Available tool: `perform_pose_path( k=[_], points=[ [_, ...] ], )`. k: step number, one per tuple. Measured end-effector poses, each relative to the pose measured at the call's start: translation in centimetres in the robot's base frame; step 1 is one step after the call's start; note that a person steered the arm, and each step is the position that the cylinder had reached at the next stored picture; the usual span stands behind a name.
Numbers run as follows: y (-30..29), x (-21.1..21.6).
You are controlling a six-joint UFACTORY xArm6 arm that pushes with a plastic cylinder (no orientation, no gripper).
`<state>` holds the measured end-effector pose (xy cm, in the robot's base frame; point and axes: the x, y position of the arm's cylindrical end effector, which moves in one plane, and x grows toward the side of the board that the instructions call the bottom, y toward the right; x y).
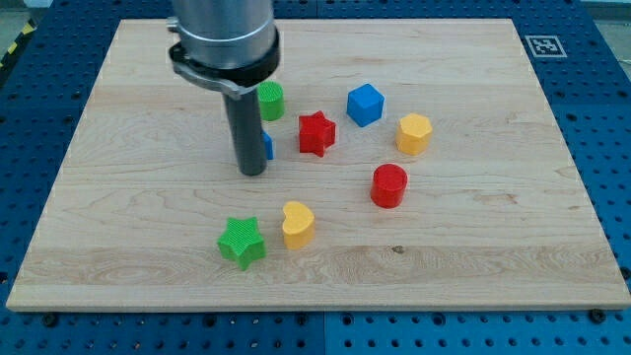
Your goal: Nudge green star right a bit
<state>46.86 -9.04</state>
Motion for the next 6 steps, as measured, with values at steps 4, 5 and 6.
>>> perform_pose_path(
  k=[4,5,6],
  points=[
    [-2.0,12.0],
    [3.7,11.8],
    [5.8,11.5]
  ],
)
